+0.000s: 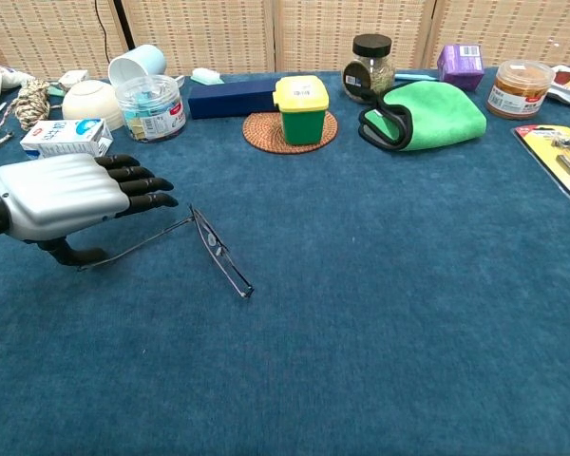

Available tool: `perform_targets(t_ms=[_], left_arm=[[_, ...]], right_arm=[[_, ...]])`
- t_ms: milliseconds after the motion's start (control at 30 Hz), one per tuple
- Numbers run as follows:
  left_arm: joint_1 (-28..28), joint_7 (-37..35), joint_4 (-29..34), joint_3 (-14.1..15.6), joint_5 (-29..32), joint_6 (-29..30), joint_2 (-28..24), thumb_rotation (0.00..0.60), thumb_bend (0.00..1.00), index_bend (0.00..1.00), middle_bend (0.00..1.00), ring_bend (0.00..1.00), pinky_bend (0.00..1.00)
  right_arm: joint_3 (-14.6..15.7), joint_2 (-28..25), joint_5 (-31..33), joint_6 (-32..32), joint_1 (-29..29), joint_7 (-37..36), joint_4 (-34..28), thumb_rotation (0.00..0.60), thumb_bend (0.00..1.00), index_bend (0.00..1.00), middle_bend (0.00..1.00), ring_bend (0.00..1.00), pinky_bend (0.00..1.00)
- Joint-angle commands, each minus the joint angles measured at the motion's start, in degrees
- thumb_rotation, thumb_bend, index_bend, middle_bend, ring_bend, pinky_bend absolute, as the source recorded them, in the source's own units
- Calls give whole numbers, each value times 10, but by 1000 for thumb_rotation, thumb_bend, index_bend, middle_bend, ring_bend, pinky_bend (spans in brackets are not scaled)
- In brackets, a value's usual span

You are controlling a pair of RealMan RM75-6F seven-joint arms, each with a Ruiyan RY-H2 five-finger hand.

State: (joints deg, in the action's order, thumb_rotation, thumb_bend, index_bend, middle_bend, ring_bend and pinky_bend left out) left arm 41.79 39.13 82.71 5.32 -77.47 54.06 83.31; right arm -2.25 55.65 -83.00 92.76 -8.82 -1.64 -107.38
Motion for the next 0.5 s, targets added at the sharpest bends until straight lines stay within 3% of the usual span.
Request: perform_targets(t_ms=[33, 500], left_arm=[[-2, 0, 6, 0, -7, 4, 1, 546, 314, 0, 0, 0, 0], [-17, 26, 57, -3, -34, 28, 4, 547, 302, 0, 0, 0, 0]], right_arm=[[0, 0, 1, 1, -1, -1, 1, 600, 221, 77, 0, 0, 0], [2, -2, 2, 4, -6, -17, 11, 600, 221, 77, 0, 0, 0]])
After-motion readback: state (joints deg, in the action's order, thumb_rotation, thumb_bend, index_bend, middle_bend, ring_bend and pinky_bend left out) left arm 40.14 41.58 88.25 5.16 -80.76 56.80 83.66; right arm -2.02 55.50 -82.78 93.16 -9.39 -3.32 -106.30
